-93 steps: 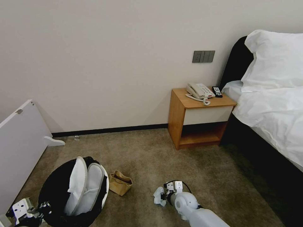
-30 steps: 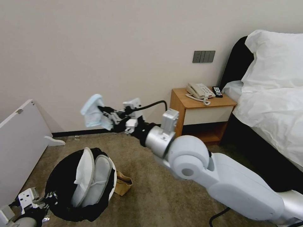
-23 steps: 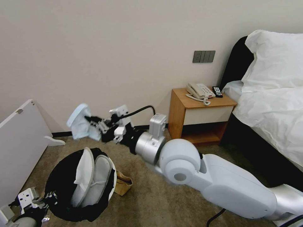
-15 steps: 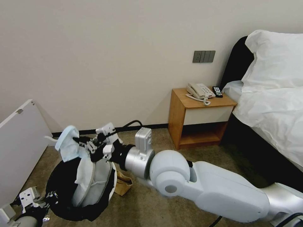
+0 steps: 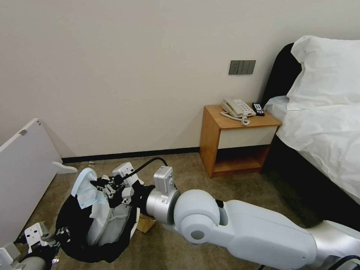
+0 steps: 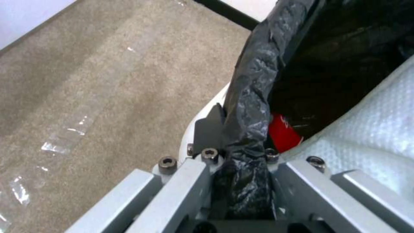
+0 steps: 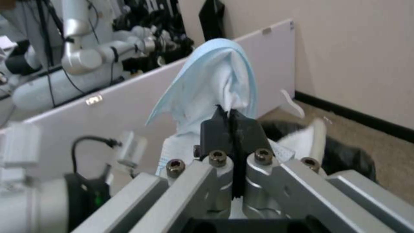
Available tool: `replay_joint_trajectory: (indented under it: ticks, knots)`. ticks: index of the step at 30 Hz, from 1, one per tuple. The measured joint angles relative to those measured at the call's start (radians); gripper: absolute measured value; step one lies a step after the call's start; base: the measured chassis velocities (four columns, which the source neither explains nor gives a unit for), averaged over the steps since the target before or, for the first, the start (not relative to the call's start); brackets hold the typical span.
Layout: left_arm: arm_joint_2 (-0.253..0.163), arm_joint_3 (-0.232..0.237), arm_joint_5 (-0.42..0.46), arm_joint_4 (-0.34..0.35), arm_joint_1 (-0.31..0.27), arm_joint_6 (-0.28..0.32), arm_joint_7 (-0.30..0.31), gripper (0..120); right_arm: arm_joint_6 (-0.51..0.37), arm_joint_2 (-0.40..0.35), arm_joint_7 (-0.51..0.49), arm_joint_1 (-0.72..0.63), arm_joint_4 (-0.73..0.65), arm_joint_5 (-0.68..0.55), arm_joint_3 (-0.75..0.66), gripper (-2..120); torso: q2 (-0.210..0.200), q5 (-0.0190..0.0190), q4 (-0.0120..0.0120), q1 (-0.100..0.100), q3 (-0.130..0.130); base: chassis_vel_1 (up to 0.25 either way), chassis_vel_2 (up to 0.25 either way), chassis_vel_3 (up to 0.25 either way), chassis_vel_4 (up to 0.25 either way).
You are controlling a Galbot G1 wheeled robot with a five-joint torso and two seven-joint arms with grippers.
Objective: Pick up the trash bin, then pick up the garbage from the floor and place it into the trash bin.
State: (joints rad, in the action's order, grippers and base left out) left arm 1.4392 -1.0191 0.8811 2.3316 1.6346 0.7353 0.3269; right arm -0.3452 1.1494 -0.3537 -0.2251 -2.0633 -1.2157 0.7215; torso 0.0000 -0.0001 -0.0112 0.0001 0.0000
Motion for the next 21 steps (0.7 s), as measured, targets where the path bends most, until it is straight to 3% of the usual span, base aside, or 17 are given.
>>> replay_joint_trajectory:
  ticks: [21]
  knots:
    - [0.004, 0.005, -0.001, 0.003, 0.0, 0.0, -0.002, 2, -0.001, 0.02, -0.013, -0.049, 0.075, 0.051, 0.068, 0, 0.0, 0.0001, 0.0, 0.0, 0.0, 0.0, 0.0, 0.0, 0.0]
